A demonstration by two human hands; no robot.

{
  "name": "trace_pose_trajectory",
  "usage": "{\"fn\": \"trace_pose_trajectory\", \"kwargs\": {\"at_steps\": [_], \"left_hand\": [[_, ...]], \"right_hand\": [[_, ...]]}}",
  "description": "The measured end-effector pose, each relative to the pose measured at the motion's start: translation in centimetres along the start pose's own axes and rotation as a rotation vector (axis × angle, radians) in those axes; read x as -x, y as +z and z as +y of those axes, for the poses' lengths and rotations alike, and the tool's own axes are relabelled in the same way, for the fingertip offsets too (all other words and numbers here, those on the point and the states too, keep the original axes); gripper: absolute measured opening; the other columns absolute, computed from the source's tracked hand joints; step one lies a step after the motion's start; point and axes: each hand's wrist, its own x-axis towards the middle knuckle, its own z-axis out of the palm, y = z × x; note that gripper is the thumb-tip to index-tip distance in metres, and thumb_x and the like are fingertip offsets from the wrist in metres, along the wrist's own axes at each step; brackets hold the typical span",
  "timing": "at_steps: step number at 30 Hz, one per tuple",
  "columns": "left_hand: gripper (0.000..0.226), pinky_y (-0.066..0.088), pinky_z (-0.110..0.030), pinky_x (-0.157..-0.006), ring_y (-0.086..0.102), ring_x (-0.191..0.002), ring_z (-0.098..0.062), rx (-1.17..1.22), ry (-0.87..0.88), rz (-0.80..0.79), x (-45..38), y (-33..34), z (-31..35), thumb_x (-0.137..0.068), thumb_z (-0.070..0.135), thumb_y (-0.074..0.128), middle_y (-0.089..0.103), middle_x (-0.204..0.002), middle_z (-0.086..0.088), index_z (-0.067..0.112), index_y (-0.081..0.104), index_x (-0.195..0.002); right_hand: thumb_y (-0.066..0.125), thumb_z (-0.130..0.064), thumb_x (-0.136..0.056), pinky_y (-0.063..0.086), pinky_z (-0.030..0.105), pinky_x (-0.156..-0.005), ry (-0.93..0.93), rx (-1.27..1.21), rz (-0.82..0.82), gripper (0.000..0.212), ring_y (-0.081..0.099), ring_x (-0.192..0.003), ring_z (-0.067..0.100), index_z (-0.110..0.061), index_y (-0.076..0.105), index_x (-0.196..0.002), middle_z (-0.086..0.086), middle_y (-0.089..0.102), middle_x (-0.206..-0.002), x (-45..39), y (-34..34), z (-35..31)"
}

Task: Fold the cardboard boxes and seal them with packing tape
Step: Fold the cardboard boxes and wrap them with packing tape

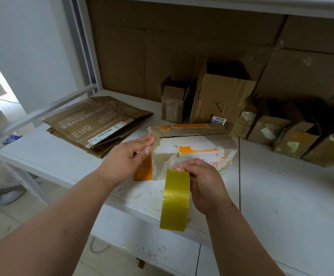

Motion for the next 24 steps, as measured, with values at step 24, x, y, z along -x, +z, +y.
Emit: {"fn": "trace_pose_trajectory", "kwargs": {"at_steps": [24], "left_hand": [[0.069,0.046,-0.036,-0.107,0.049,-0.132,-0.008,0.095,-0.103,0.307,0.5,1.0,0.0,-0.082,0.025,0.080,0.038,-0.150,0.027,0.036,0.048,-0.142]], "right_hand": [[0.060,-0.003,-0.090,0.057,0.027,-0.068,-0.268,0.033,0.068,0.035,0.072,-0.081,0.016,-0.019,0.070,-0.061,0.001,0.074,-0.101,0.7,-8.2,-3.9]]}}
